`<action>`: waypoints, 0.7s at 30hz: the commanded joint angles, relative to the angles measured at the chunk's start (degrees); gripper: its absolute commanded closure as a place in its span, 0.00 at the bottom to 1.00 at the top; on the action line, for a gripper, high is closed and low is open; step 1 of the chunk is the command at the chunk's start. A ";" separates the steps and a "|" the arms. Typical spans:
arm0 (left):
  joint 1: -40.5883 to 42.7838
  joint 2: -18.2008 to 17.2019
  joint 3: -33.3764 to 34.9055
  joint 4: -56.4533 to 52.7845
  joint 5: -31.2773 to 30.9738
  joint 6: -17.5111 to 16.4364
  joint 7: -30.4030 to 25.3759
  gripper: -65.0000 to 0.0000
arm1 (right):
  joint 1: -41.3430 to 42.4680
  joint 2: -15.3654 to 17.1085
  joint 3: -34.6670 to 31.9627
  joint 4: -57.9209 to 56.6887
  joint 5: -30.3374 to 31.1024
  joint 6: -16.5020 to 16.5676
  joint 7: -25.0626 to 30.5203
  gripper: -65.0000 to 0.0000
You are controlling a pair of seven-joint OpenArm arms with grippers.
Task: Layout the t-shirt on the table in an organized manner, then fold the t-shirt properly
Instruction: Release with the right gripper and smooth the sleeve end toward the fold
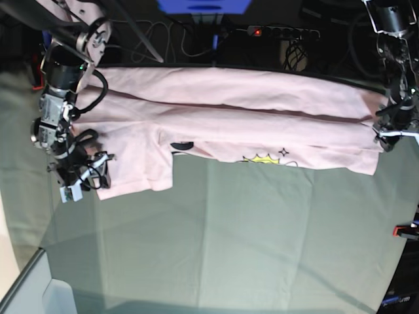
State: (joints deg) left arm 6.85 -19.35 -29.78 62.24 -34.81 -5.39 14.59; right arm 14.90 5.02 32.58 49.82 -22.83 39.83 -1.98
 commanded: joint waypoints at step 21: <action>-0.30 -1.17 -0.24 0.93 -0.23 -0.11 -1.27 0.45 | -16.70 -5.59 0.78 31.28 4.59 0.17 1.05 1.00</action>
State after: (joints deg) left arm 7.05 -19.29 -29.74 62.26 -34.83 -5.34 14.79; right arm -2.13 -0.99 33.30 80.16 -19.09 39.94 -2.26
